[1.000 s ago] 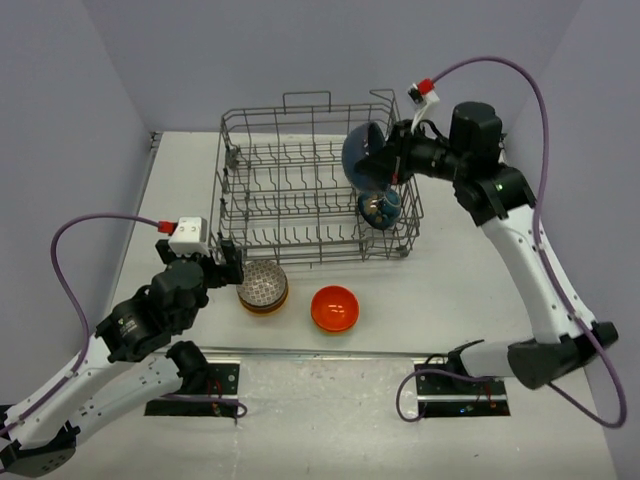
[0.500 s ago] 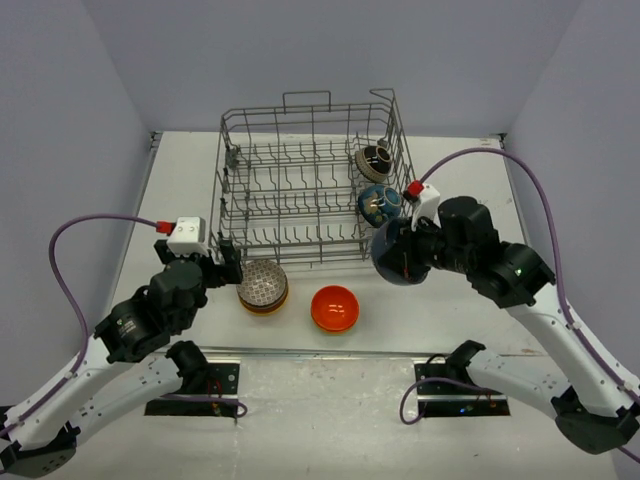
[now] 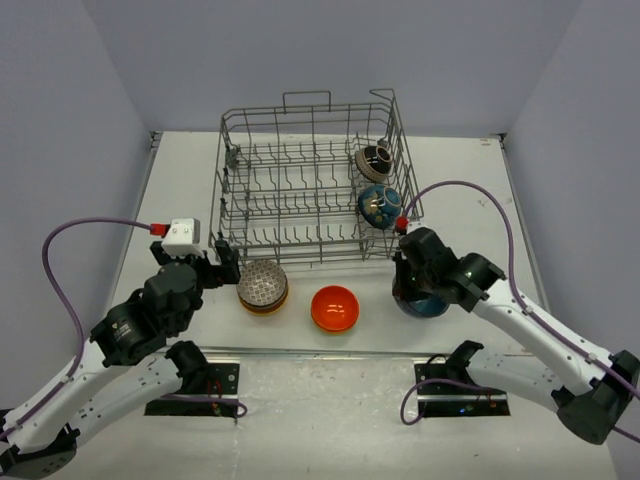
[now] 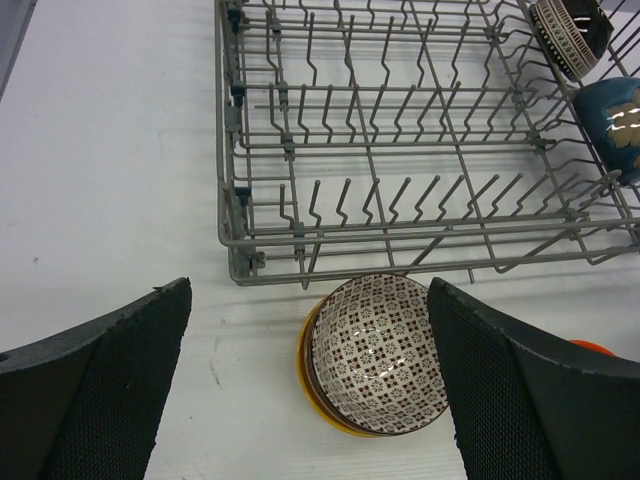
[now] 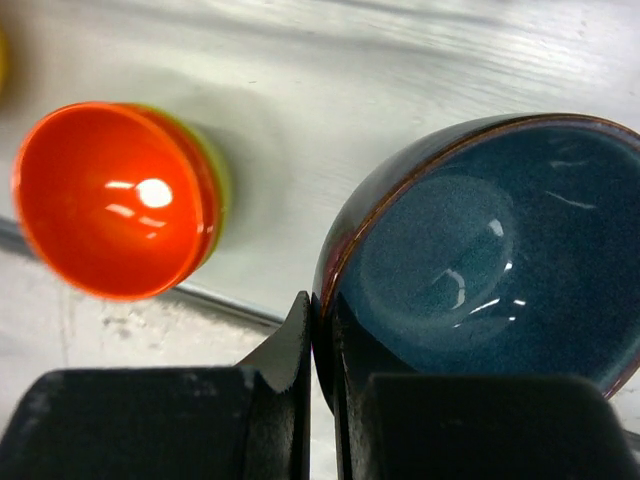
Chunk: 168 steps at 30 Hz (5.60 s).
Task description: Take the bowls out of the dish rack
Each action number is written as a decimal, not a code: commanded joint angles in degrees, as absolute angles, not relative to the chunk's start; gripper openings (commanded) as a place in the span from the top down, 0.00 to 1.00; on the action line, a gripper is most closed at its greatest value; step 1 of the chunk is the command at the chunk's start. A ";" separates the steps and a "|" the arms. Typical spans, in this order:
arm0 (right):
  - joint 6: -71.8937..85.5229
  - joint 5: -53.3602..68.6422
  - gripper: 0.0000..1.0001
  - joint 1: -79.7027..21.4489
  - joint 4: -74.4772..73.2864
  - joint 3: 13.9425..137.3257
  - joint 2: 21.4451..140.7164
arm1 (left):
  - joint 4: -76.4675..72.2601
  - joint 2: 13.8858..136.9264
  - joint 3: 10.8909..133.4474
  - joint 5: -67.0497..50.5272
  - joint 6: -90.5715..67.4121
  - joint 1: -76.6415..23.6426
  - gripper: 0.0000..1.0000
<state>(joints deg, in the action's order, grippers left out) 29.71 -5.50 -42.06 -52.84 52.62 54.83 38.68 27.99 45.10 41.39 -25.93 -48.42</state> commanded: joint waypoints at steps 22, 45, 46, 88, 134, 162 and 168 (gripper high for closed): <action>46.49 -19.51 0.78 -55.46 -43.68 47.63 71.54 | 37.79 28.30 45.09 42.28 -26.02 -48.16 0.00; 36.48 -27.95 0.30 -55.90 -49.49 60.04 40.01 | 10.47 73.77 68.10 16.72 -40.06 -46.06 0.00; 36.13 -28.12 0.27 -55.90 -49.13 59.59 39.21 | 8.46 76.70 69.86 11.65 -41.30 -44.14 0.00; 33.31 -32.78 0.01 -55.90 -51.94 55.02 28.74 | -39.37 117.42 71.11 -16.61 -66.70 -36.74 0.00; 31.03 -30.50 0.01 -55.90 -51.33 55.55 31.03 | -54.05 128.06 77.96 -25.49 -73.56 -37.53 0.98; 31.11 -30.59 0.01 -55.90 -51.85 55.28 29.01 | -16.98 128.76 93.15 -15.04 -53.00 -40.43 0.79; 31.38 -30.67 0.01 -55.81 -51.94 55.11 28.48 | -13.89 127.27 93.52 -12.66 -50.71 -40.69 1.00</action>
